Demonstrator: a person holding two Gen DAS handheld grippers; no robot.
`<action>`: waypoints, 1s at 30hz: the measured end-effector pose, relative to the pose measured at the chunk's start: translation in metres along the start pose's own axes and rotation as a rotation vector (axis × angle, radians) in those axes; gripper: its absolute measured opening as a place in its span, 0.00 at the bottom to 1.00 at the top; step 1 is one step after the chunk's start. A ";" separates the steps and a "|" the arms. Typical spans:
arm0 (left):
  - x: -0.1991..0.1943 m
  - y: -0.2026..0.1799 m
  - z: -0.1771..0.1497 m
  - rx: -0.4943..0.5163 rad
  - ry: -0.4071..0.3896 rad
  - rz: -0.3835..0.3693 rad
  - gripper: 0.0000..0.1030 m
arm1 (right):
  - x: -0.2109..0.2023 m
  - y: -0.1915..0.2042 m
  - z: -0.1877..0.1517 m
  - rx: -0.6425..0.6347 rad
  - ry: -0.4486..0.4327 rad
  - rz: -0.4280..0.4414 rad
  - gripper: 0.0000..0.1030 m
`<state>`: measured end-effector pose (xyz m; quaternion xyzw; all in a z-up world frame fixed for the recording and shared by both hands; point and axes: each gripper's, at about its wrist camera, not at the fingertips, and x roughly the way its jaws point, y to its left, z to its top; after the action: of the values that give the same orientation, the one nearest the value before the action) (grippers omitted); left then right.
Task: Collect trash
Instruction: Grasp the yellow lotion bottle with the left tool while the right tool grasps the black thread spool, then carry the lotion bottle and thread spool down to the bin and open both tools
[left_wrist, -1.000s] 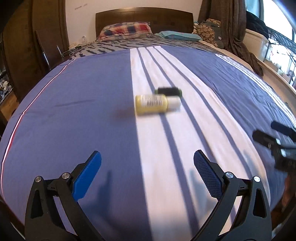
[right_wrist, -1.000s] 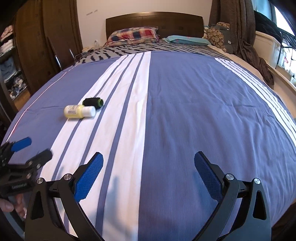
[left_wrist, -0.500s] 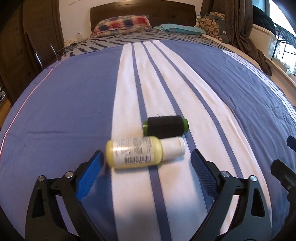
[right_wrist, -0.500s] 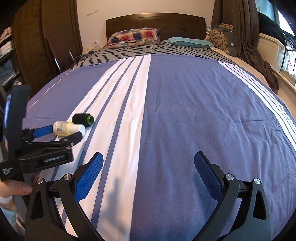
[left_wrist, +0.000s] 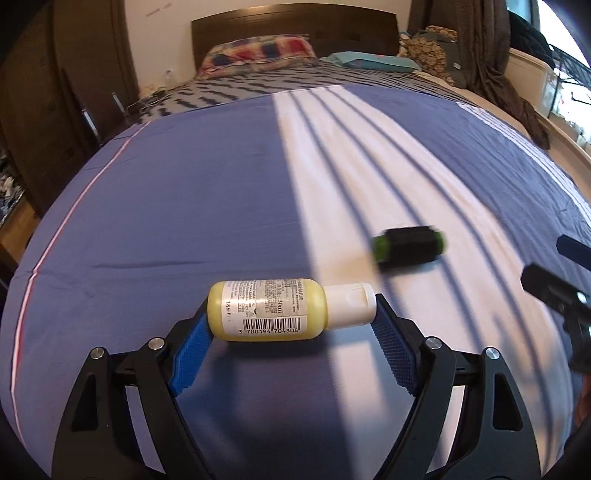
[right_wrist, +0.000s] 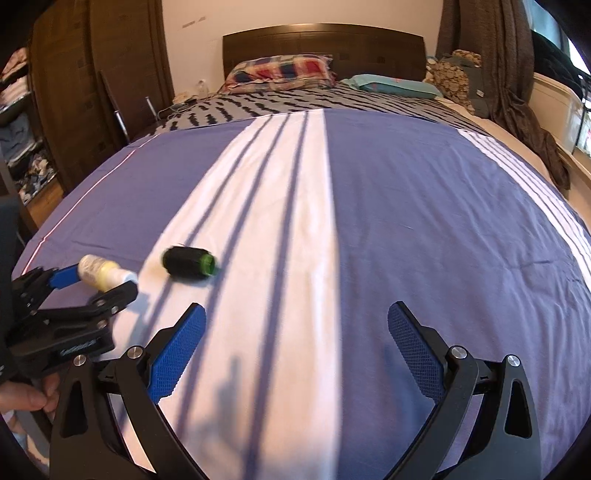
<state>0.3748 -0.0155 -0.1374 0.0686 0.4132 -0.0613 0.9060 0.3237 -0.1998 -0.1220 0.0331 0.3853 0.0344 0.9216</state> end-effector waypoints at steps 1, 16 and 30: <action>-0.001 0.008 -0.001 -0.003 0.002 0.009 0.76 | 0.005 0.007 0.003 0.008 0.006 -0.002 0.96; 0.000 0.062 -0.005 -0.038 -0.004 -0.005 0.76 | 0.077 0.085 0.029 -0.035 0.088 0.057 0.57; -0.059 0.035 -0.016 -0.019 -0.070 -0.038 0.76 | 0.002 0.074 0.014 -0.115 -0.011 -0.006 0.55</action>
<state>0.3308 0.0251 -0.1006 0.0496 0.3831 -0.0770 0.9191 0.3319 -0.1266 -0.1075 -0.0208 0.3777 0.0537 0.9241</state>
